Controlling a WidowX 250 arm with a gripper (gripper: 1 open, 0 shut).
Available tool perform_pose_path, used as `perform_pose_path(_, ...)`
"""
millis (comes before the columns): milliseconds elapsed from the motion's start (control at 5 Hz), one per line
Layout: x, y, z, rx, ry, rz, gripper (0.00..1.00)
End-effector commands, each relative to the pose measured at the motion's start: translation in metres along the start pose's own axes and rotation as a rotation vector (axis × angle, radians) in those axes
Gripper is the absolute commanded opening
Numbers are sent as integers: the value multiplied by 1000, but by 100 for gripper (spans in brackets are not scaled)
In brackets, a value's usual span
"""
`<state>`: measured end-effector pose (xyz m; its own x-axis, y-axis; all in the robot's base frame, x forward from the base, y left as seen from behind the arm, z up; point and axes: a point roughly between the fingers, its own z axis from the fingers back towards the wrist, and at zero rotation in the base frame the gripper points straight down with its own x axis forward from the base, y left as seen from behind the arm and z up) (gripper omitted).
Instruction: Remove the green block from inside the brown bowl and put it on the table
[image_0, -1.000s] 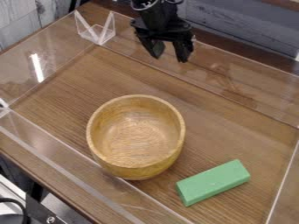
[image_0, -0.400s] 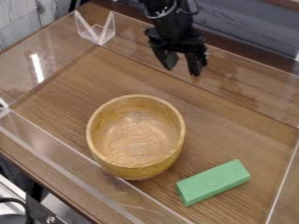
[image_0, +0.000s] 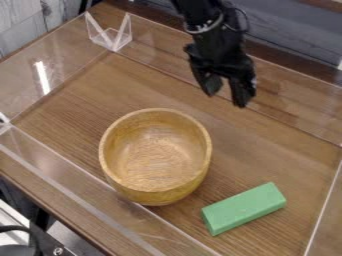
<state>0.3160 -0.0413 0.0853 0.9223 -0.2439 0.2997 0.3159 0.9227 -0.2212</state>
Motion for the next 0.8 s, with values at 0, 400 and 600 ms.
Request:
perform_pose_path(0, 4, -21, 8, -6, -16, -89, 100)
perform_pose_path(400, -10, -48, -12, -29, 59, -186, 100)
perform_pose_path(600, -24, -69, -29, -29, 107, -271, 100)
